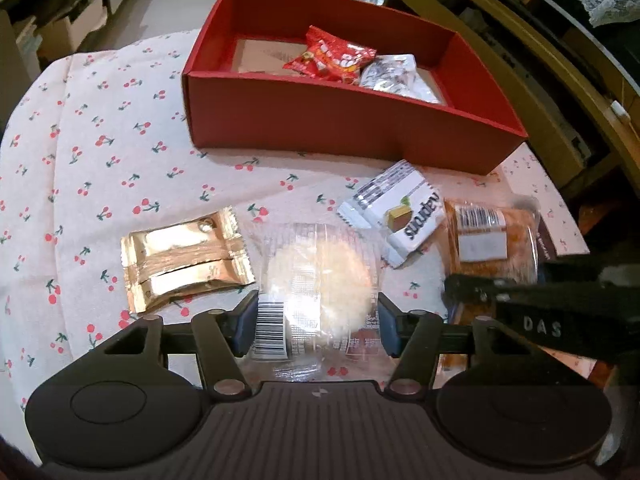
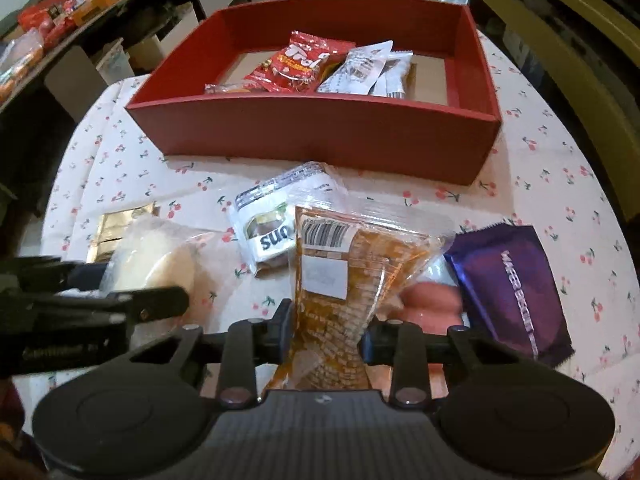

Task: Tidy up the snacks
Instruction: 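Grasp the round wrapped pastry with the left tool while the right tool grasps the orange bread bag, then carry the pastry and orange bread bag over the red box with both tools, then open both tools to release the pastry and bread bag into the box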

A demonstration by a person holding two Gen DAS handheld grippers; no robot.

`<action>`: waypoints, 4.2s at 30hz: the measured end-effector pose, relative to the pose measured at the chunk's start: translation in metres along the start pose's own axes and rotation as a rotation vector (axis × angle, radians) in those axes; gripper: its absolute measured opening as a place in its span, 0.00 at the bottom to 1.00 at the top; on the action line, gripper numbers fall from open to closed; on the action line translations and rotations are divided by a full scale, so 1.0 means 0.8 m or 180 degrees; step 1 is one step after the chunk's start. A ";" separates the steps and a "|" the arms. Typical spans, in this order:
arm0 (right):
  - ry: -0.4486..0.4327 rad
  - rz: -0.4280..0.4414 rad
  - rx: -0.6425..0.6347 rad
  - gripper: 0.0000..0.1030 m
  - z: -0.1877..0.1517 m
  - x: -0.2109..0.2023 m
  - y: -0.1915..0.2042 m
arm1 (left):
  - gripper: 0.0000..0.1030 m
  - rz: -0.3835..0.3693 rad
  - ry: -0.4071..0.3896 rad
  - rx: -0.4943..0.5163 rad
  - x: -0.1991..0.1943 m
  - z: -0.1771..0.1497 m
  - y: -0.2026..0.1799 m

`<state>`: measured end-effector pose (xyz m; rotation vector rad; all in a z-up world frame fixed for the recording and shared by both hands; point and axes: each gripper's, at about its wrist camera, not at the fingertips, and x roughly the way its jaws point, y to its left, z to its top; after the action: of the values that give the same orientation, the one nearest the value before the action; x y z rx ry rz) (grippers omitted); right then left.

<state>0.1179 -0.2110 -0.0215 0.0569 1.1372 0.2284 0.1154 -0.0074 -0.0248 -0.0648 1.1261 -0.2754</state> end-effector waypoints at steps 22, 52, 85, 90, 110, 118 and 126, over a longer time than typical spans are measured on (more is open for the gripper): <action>-0.0111 0.0074 0.0110 0.50 -0.004 -0.024 -0.004 | 0.69 -0.0004 0.0029 0.0044 0.024 0.009 -0.015; -0.0317 0.0039 0.0101 0.50 0.010 -0.039 0.000 | 0.63 0.0239 -0.0361 0.0362 -0.016 0.015 -0.043; -0.0918 0.0005 0.0246 0.50 0.140 -0.058 -0.011 | 0.61 0.0452 -0.0992 0.0317 -0.031 0.143 -0.050; -0.0890 -0.0047 0.0241 0.50 0.169 -0.031 -0.018 | 0.61 0.0499 -0.0959 0.0289 -0.007 0.165 -0.044; -0.0711 -0.0247 0.0102 0.50 0.193 0.036 -0.024 | 0.61 0.0590 -0.0678 0.0169 0.055 0.178 -0.028; -0.0750 -0.0285 0.0101 0.59 0.194 0.034 -0.026 | 0.65 0.0594 -0.0700 0.0121 0.050 0.180 -0.025; -0.0859 -0.0294 0.0104 0.65 0.197 0.020 -0.027 | 0.72 0.0603 -0.0801 0.0121 0.034 0.182 -0.023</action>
<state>0.2700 -0.2179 0.0271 0.0619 0.8726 0.1154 0.2536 -0.0448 0.0176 0.0402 0.8696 -0.1152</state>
